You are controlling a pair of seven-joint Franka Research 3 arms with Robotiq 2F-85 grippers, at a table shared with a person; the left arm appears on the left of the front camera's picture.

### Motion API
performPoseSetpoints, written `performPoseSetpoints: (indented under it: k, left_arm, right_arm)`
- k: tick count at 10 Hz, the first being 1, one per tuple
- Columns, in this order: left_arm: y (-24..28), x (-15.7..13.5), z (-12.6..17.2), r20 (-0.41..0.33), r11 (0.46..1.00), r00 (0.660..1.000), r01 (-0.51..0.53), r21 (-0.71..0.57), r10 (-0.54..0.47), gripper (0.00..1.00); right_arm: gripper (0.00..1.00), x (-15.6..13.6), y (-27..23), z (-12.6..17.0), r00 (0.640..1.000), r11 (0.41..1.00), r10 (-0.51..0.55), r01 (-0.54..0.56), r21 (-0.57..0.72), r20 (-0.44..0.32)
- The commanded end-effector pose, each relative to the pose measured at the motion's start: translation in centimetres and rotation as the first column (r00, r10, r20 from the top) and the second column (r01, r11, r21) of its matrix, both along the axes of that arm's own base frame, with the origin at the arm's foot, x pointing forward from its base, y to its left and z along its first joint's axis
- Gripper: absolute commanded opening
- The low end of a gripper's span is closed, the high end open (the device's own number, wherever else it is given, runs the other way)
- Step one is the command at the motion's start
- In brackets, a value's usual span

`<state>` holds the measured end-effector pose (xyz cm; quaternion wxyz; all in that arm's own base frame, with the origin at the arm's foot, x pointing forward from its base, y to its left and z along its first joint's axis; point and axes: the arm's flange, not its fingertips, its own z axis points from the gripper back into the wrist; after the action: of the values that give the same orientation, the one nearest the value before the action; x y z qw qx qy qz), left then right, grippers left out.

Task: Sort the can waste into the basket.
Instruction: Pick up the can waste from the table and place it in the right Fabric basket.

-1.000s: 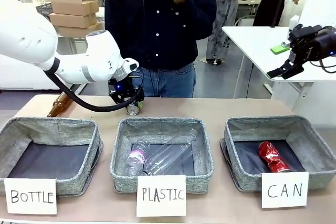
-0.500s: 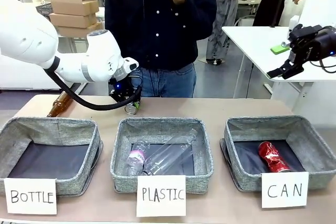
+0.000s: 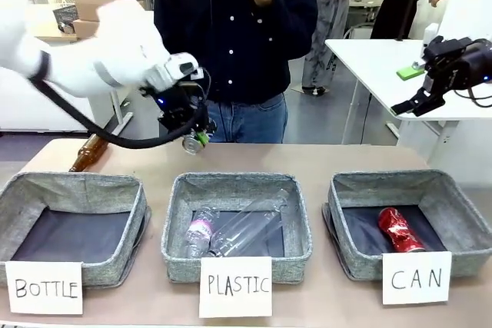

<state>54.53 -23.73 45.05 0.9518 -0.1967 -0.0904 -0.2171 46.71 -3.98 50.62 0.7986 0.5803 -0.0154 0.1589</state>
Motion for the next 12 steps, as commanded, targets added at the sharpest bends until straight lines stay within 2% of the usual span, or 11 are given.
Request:
performPoseSetpoints:
  k: [1,2,3,5,6,7,8,9,10,11,12]
  left_arm:
    - [6.3,-10.1,5.2,0.007,0.962,0.971,0.238,-0.132,-0.24,0.0]
    - [5.8,-13.0,5.4,0.037,0.914,0.934,0.355,-0.195,-0.355,0.0]
    - [4.1,-15.7,4.9,0.064,0.814,0.851,0.519,-0.261,-0.521,0.0]
    - [0.3,-19.4,4.0,0.226,0.661,0.724,0.689,-0.297,-0.652,0.0]
    - [0.3,-19.9,4.0,0.261,0.737,0.785,0.618,-0.273,-0.561,0.0]
    - [1.4,-19.6,5.6,0.157,0.732,0.778,0.627,-0.266,-0.609,0.0]
    - [1.4,-19.6,5.6,0.157,0.732,0.778,0.627,-0.266,-0.609,0.0]
    - [0.1,-20.7,4.5,0.196,0.708,0.755,0.655,-0.263,-0.626,0.4]
    - [-3.5,-19.4,4.0,0.296,0.558,0.614,0.789,-0.259,-0.731,0.4]
    - [-7.8,-18.2,3.5,0.36,0.553,0.582,0.811,-0.191,-0.729,0.4]
    - [-12.0,-18.2,3.1,0.455,0.547,0.513,0.834,-0.064,-0.728,0.4]
  right_arm:
    - [1.0,-0.1,-0.2,0.1,1.0,1.0,0.016,-0.016,-0.001,0.02]
    - [1.0,-0.1,-0.2,0.1,1.0,1.0,0.016,-0.016,-0.001,0.02]
    - [1.0,-0.1,-0.2,0.1,1.0,1.0,0.016,-0.016,-0.001,0.02]
    - [1.0,-0.1,-0.2,0.1,1.0,1.0,0.016,-0.016,-0.001,0.02]
    - [1.0,-0.1,-0.2,0.1,1.0,1.0,0.016,-0.016,-0.001,0.02]
    - [1.0,-0.1,-0.2,0.1,1.0,1.0,0.016,-0.016,-0.001,0.02]
    - [1.0,0.0,0.0,0.0,1.0,1.0,0.0,0.0,0.0,0.0]
    - [1.0,-1.6,-1.5,3.7,0.996,0.992,-0.023,0.033,-0.119,0.085]
    - [1.0,-3.3,-3.2,6.7,0.985,0.972,-0.043,0.08,-0.22,0.168]
    - [1.0,-5.6,-6.2,8.8,0.976,0.958,-0.041,0.099,-0.268,0.216]
    - [1.0,-8.4,-10.9,10.0,0.963,0.912,-0.132,0.21,-0.352,0.234]
